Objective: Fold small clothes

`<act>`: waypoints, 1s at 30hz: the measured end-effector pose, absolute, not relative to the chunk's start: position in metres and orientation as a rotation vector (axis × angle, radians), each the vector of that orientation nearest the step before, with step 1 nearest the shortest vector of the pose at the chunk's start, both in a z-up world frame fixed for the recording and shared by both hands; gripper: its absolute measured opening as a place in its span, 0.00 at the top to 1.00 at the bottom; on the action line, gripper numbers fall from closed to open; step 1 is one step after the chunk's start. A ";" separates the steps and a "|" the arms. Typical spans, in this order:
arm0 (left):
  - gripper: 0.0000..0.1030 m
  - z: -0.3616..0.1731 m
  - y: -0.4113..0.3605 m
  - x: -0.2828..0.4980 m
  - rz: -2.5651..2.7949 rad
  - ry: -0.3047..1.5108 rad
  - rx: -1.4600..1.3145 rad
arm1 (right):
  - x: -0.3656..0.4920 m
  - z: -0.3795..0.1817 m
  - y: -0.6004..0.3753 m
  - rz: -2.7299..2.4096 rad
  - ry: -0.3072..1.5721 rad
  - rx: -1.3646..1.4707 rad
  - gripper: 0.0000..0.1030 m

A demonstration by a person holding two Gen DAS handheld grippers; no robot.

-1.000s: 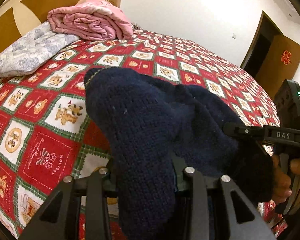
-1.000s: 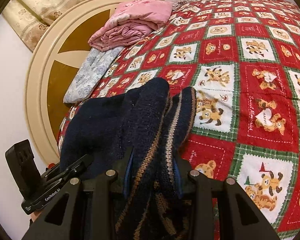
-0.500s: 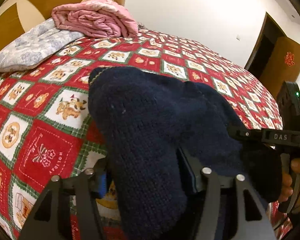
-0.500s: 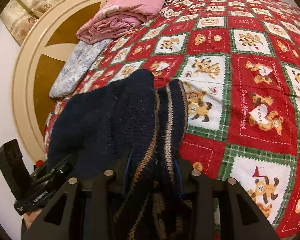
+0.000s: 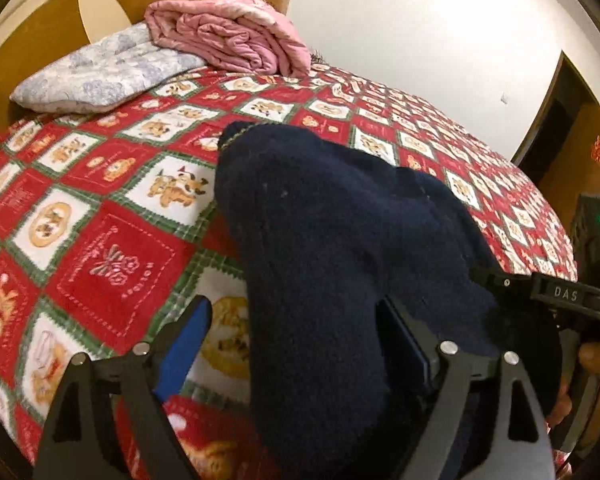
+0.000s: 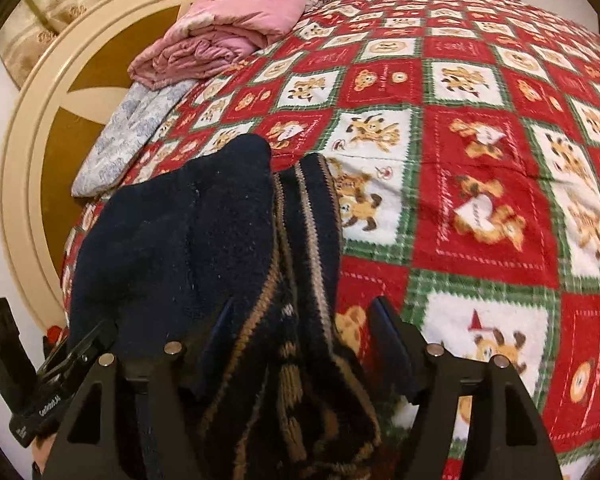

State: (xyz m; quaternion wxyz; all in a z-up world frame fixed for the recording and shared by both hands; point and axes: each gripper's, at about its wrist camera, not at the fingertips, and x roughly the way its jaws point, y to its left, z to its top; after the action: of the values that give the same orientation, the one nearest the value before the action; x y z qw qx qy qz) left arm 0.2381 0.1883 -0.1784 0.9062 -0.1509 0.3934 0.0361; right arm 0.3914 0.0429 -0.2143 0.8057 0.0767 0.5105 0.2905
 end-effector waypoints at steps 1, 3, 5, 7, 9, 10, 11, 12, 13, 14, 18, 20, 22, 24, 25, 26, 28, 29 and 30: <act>0.14 -0.178 0.187 0.237 0.078 0.813 -0.305 | 0.389 -0.214 0.040 0.609 1.085 0.167 0.28; 0.14 -0.175 0.186 0.231 0.095 0.819 -0.298 | 0.386 -0.213 0.033 0.586 1.077 0.196 0.25; 0.14 -0.169 0.186 0.220 0.098 0.802 -0.306 | 0.379 -0.206 0.023 0.570 1.062 0.232 0.25; 0.14 -0.161 0.184 0.209 0.101 0.780 -0.290 | 0.368 -0.193 0.012 0.531 1.018 0.212 0.25; 0.15 -0.153 0.182 0.199 0.114 0.763 -0.273 | 0.358 -0.180 0.004 0.499 0.973 0.163 0.25; 0.14 -0.149 0.181 0.193 0.108 0.752 -0.276 | 0.352 -0.172 -0.001 0.479 0.949 0.147 0.25; 0.14 -0.145 0.181 0.188 0.101 0.741 -0.278 | 0.346 -0.166 -0.005 0.468 0.929 0.139 0.25; 0.14 -0.140 0.179 0.182 0.098 0.730 -0.278 | 0.340 -0.158 -0.011 0.458 0.910 0.134 0.25; 0.14 -0.132 0.176 0.172 0.096 0.715 -0.274 | 0.331 -0.149 -0.018 0.447 0.890 0.134 0.25; 0.14 -0.127 0.173 0.165 0.092 0.705 -0.267 | 0.321 -0.141 -0.024 0.435 0.870 0.132 0.25; 0.14 -0.101 0.162 0.133 0.076 0.633 -0.229 | 0.261 -0.099 -0.043 0.410 0.710 0.082 0.24; 0.13 -0.088 0.158 0.120 0.070 0.603 -0.220 | 0.229 -0.083 -0.046 0.426 0.632 0.056 0.24; 0.13 -0.075 0.153 0.111 0.061 0.567 -0.225 | 0.200 -0.069 -0.046 0.445 0.570 0.041 0.24; 0.13 -0.062 0.148 0.105 0.049 0.539 -0.224 | 0.179 -0.058 -0.045 0.463 0.526 0.034 0.24; 0.12 -0.056 0.146 0.102 0.044 0.521 -0.224 | 0.169 -0.052 -0.044 0.470 0.509 0.023 0.24; 0.12 -0.050 0.143 0.097 0.039 0.500 -0.222 | 0.160 -0.046 -0.042 0.480 0.489 0.007 0.24; 0.07 -0.039 0.137 0.088 0.030 0.463 -0.209 | 0.145 -0.037 -0.038 0.492 0.449 -0.015 0.24; 0.07 -0.036 0.136 0.085 0.028 0.450 -0.204 | 0.139 -0.033 -0.037 0.493 0.434 -0.023 0.24; 0.07 -0.033 0.134 0.082 0.031 0.436 -0.196 | 0.134 -0.028 -0.037 0.494 0.418 -0.023 0.24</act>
State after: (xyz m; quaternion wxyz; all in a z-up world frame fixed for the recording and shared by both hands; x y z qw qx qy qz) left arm 0.0822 0.1341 -0.0329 0.9715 -0.0971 0.2159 0.0152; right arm 0.1341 -0.0372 -0.0284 0.9481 -0.0115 0.2052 0.2427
